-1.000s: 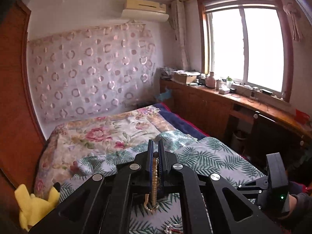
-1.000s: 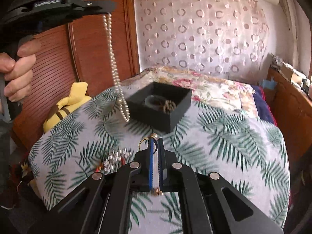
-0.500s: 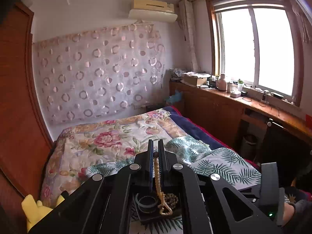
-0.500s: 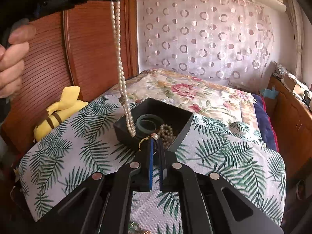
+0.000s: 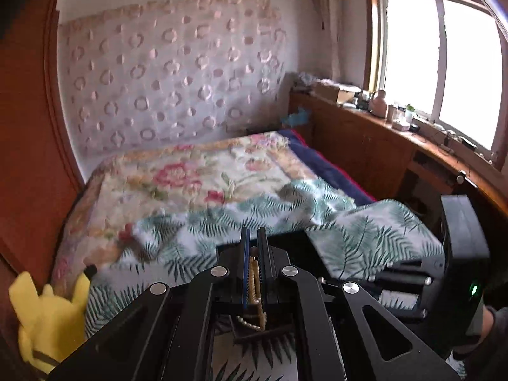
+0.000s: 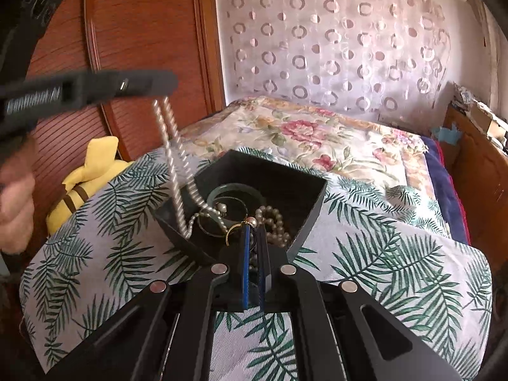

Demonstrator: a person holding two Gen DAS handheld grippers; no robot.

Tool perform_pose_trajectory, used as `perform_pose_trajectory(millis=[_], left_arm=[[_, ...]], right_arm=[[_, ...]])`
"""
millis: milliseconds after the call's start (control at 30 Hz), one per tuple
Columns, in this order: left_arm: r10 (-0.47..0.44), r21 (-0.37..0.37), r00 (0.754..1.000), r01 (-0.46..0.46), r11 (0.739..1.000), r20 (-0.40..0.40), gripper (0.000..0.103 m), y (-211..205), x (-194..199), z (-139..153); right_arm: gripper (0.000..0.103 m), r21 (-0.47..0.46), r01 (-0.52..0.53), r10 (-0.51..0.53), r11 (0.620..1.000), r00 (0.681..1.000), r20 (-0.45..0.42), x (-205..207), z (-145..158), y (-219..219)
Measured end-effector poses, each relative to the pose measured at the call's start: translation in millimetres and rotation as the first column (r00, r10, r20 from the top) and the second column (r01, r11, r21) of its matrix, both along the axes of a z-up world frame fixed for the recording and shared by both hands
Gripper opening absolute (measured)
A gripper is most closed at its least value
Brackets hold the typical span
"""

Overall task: Organize jewelry
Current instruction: 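Lower the pearl strand into the black box with the left gripper while the right gripper drops the ring in, then move both open grippers back over the remaining jewelry pile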

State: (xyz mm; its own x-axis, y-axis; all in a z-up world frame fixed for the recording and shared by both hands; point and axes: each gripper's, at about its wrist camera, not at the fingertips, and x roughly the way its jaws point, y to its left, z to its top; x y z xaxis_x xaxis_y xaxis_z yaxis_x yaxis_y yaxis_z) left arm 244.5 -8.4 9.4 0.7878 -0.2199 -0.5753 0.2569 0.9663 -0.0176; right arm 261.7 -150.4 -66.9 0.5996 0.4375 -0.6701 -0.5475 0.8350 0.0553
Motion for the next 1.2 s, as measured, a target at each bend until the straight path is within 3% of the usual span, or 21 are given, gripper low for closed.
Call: perform_pose_trajectory(millis=[167,233,300,433,800,900,1067,1200], left_arm=[[0.011,-0.003,0.999,-0.011,1.0,-0.033,0.006,7.3,-2.7,-21.0],[0.014,-0.01,0.999,-0.015,1.0,-0.045,0.013,10.7,-5.6,-27.6],[0.02,-0.011,0.999,-0.02,1.0,-0.05,0.027,13.6,-8.8,-32.5],[0.026,-0.011,0.998,-0.027,1.0,-0.054,0.038,17.6,-17.3,-38.5],[0.011,0.007,0.999,-0.011,1.0,-0.034,0.09,14.3,-64.7,-54.9],[0.004,0.003,0.999,-0.004,1.0,-0.038,0.095,12.1,-77.9,-62.0],[-0.011,-0.006,0.998,0.01,1.0,-0.067,0.095,10.1,-98.9,-76.8],[-0.02,-0.012,0.996,0.019,1.0,-0.092,0.095,9.7,-109.7,-86.6]], right_arm=[[0.006,-0.004,0.012,-0.012,1.0,1.0,-0.016,10.6,-5.8,2.4],[0.006,-0.006,0.016,-0.016,1.0,1.0,-0.016,12.4,-5.6,2.8],[0.006,-0.007,0.014,-0.014,1.0,1.0,-0.019,14.0,-5.8,2.1],[0.006,-0.005,0.018,-0.018,1.0,1.0,-0.006,7.4,-2.0,-2.2],[0.006,-0.005,0.007,-0.007,1.0,1.0,0.009,-63.0,2.1,-44.9],[0.006,-0.007,0.01,-0.01,1.0,1.0,-0.002,-79.9,-3.5,-55.4],[0.017,-0.014,0.015,-0.015,1.0,0.999,-0.031,-103.5,-15.9,-68.9],[0.017,-0.029,0.0,-0.002,1.0,0.998,-0.061,-120.3,-26.4,-73.3]])
